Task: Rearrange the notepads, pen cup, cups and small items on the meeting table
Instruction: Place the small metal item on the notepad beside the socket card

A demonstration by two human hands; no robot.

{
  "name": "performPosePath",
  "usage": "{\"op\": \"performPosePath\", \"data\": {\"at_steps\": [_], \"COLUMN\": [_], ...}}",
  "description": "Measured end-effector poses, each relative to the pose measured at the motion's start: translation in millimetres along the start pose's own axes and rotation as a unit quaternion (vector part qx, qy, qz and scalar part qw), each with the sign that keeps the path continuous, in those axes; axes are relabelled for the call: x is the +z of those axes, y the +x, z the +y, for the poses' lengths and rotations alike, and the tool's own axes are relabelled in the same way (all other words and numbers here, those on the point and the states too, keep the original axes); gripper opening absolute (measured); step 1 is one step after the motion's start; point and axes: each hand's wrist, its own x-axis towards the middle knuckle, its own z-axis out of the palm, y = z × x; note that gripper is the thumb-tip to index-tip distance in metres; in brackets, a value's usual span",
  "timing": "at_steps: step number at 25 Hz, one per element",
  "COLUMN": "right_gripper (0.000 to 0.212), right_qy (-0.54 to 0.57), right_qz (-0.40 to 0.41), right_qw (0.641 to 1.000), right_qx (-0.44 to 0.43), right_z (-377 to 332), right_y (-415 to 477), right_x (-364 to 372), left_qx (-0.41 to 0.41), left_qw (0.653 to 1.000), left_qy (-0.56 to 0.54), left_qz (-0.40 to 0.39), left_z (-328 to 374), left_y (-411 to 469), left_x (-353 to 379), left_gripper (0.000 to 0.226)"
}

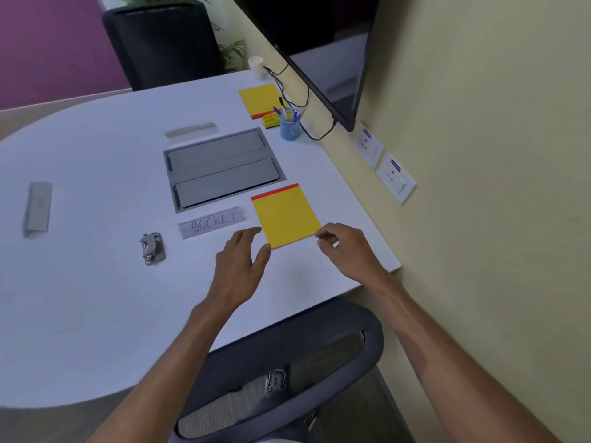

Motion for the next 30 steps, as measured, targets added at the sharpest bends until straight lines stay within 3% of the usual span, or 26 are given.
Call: {"op": "performPosePath", "data": {"at_steps": [11,17,23,26,29,30], "right_gripper": [0.020,0.028,0.051,0.044,0.010,0.011], "right_qy": [-0.010,-0.044,-0.081,-0.108,-0.089,-0.081], "right_qz": [-0.027,-0.077,-0.158,-0.100,-0.077,-0.076], "right_qw": [0.996,0.989,0.968,0.968,0.961,0.957], "right_qx": [0.083,0.119,0.179,0.203,0.250,0.268], "right_z": [59,104,139,143,138,137], "right_y": [93,152,196,208,220,224], "right_x": [16,40,79,92,98,99], "left_qx": [-0.047,-0.158,-0.307,-0.348,-0.386,-0.397], "left_qw": [0.997,0.982,0.947,0.933,0.915,0.907], "left_qy": [-0.057,-0.101,-0.085,-0.088,-0.117,-0.134], "left_qz": [-0.029,-0.035,-0.052,-0.019,0.026,0.033], "left_z": [-29,-64,-99,-106,-102,-101], "left_y": [97,152,182,187,194,196], "left_x": [62,102,143,157,164,164], "left_gripper": [0.041,0.043,0.053,0.045,0.007,0.009]}}
